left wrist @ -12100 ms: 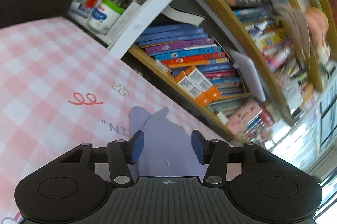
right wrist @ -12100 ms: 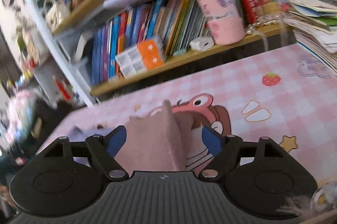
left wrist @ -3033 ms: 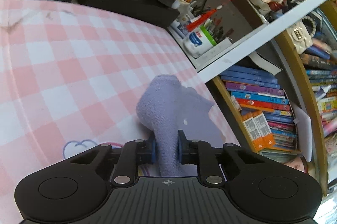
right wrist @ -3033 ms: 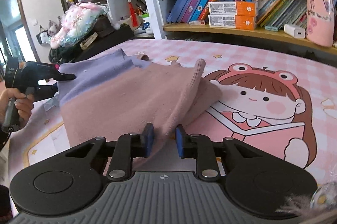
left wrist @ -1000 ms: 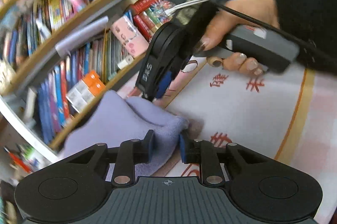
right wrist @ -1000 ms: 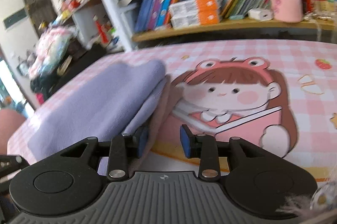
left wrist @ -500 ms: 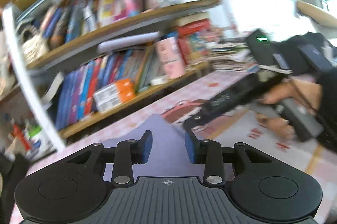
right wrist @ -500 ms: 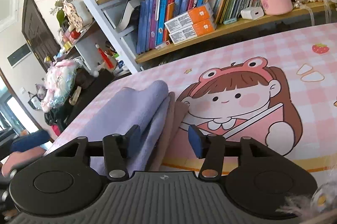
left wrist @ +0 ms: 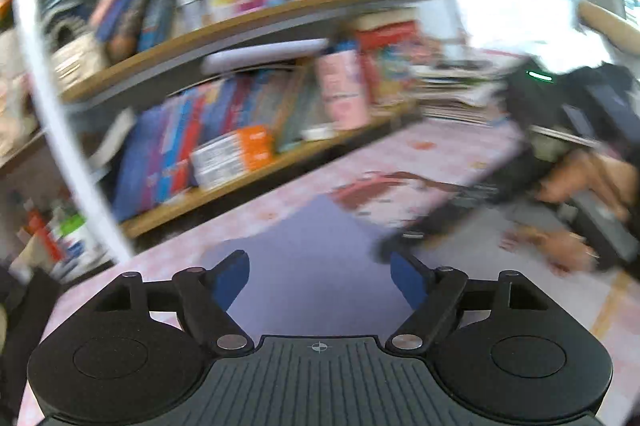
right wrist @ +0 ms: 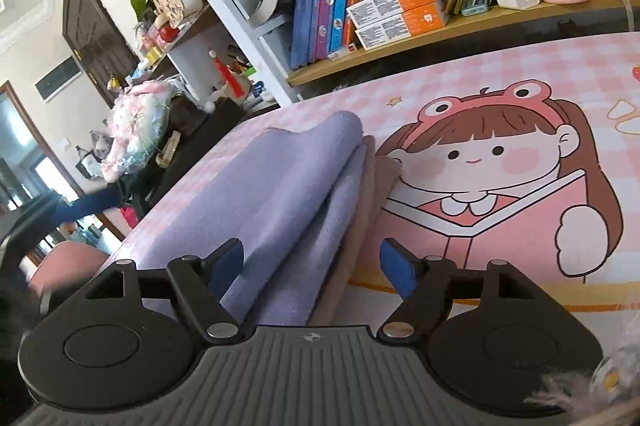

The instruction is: Fold clothes

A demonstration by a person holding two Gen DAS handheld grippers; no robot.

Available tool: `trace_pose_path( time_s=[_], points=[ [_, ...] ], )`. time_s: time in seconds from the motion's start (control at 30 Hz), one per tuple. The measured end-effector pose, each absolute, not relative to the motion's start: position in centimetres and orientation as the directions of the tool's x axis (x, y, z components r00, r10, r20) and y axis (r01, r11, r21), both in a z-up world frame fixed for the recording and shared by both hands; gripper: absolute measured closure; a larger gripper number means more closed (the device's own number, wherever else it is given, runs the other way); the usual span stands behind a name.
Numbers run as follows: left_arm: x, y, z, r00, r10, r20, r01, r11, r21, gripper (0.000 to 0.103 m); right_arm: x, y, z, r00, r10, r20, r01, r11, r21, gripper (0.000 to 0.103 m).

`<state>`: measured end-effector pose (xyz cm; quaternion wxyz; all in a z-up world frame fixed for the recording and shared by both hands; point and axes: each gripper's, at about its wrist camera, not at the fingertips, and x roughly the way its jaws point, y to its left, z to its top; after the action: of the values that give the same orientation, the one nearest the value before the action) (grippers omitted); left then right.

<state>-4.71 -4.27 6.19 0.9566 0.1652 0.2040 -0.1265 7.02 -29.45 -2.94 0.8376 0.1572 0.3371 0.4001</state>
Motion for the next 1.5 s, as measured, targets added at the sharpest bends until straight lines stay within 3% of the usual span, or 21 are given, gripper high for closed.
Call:
trace_pose_path(
  time_s=[0.13,0.27,0.43,0.6,0.77,0.83,0.97,1.03,1.1,1.23,1.37,1.5],
  points=[
    [-1.8,-0.7,4.9,0.870,-0.101,-0.482,0.201,0.966,0.161,0.023,7.0,-29.3,-3.1,0.442,0.779,-0.444,-0.567,0.626,0.535,0.029],
    [0.0,1.8,3.5,0.826,-0.128,-0.548,0.158,0.987,0.007,0.023,6.9,-29.0,-3.2,0.432,0.782,-0.448,-0.570,0.622,0.537,0.029],
    [1.6,5.1,1.8,0.770,-0.267,-0.580,0.131,0.955,-0.265,0.022,7.3,-28.7,-3.7,0.397,0.799,-0.452,-0.558,0.601,0.572,0.030],
    [3.0,7.5,0.3,0.733,-0.380,-0.565,0.115,0.887,-0.447,0.021,8.1,-29.3,-4.6,0.348,0.841,-0.413,-0.484,0.539,0.690,0.046],
    [3.4,7.2,-0.3,0.736,-0.402,-0.546,0.130,0.874,-0.468,0.024,8.3,-29.4,-4.7,0.357,0.843,-0.402,-0.438,0.531,0.725,0.050],
    [3.5,7.1,-0.5,0.736,-0.412,-0.538,0.131,0.866,-0.483,0.033,8.3,-28.9,-4.7,0.361,0.839,-0.406,-0.438,0.537,0.721,0.050],
    [3.0,6.2,-0.1,0.742,-0.406,-0.533,0.152,0.877,-0.456,0.040,8.2,-28.1,-4.6,0.363,0.833,-0.417,-0.454,0.549,0.701,0.051],
    [2.4,5.3,0.7,0.751,-0.383,-0.537,0.175,0.901,-0.398,0.046,7.7,-28.0,-4.3,0.390,0.818,-0.424,-0.469,0.572,0.673,0.065],
    [1.7,4.4,1.5,0.761,-0.360,-0.540,0.197,0.921,-0.337,0.047,6.4,-27.6,-3.1,0.428,0.798,-0.425,-0.537,0.602,0.590,0.073],
    [0.7,3.2,2.9,0.772,-0.328,-0.545,0.228,0.943,-0.243,0.046,3.9,-26.9,-1.2,0.471,0.784,-0.403,-0.643,0.618,0.451,0.074],
    [1.7,5.0,1.9,0.729,-0.359,-0.583,0.194,0.925,-0.328,0.041,4.5,-27.1,-1.9,0.440,0.791,-0.425,-0.610,0.610,0.506,0.072],
    [2.0,6.2,1.0,0.726,-0.376,-0.576,0.159,0.907,-0.391,0.031,5.6,-27.8,-2.9,0.397,0.803,-0.444,-0.539,0.596,0.595,0.058]
  ],
)
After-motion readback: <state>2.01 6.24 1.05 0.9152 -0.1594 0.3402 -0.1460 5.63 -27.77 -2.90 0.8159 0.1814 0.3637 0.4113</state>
